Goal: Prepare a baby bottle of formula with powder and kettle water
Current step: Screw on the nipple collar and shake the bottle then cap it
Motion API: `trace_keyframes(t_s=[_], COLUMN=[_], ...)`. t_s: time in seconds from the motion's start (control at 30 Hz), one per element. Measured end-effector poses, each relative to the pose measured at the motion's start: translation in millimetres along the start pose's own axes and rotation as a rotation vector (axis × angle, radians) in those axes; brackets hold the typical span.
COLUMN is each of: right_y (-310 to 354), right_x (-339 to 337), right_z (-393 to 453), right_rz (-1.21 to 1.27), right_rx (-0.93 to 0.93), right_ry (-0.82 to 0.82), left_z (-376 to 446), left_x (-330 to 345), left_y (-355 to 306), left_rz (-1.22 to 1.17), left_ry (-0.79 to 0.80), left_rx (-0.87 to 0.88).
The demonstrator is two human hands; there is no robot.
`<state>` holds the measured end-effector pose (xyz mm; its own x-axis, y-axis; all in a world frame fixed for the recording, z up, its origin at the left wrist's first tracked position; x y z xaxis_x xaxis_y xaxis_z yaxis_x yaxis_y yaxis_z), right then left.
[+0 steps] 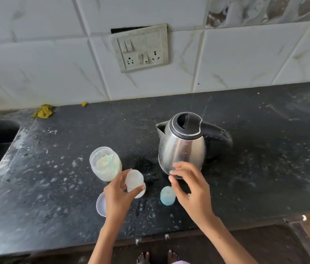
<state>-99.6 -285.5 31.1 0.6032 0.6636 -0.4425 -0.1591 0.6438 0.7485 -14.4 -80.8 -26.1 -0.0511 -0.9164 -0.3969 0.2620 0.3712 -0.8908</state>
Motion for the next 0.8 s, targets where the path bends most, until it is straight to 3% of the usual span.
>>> trace_keyframes(t_s=[0.17,0.43,0.57,0.8], right_y=[5.7,3.8,-2.8,-5.1], right_x=[63.6,102.9,107.9,103.8], right_z=[-10.6,-2.4,-11.9,-12.7], right_rz=[-0.077,-0.039,0.061,0.053], right_rx=[0.057,0.256,0.414,0.452], right_ry=[0.234,0.332,0.345,0.266], left_z=[4.2,8.1,7.9,12.9], left_x=[-7.8,-8.2,-2.4,9.4], left_y=[7.8,7.4,10.7,12.3], left_rz=[-0.003,-0.074,-0.128,-0.182], left_ry=[0.057,0.152,0.180,0.229], left_rx=[0.019,0.098,0.108,0.101])
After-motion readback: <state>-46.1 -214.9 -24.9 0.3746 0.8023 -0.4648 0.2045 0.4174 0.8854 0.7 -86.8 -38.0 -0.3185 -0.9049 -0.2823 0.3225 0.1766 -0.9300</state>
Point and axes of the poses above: each hand's wrist, its own z-axis towards the middle knuckle, its own x-axis out of the palm, y = z × x, the point moved 6 cm from there along z, towards the middle knuckle, and after that the axes turned 12 degrees about x, right-handed, at the moved point
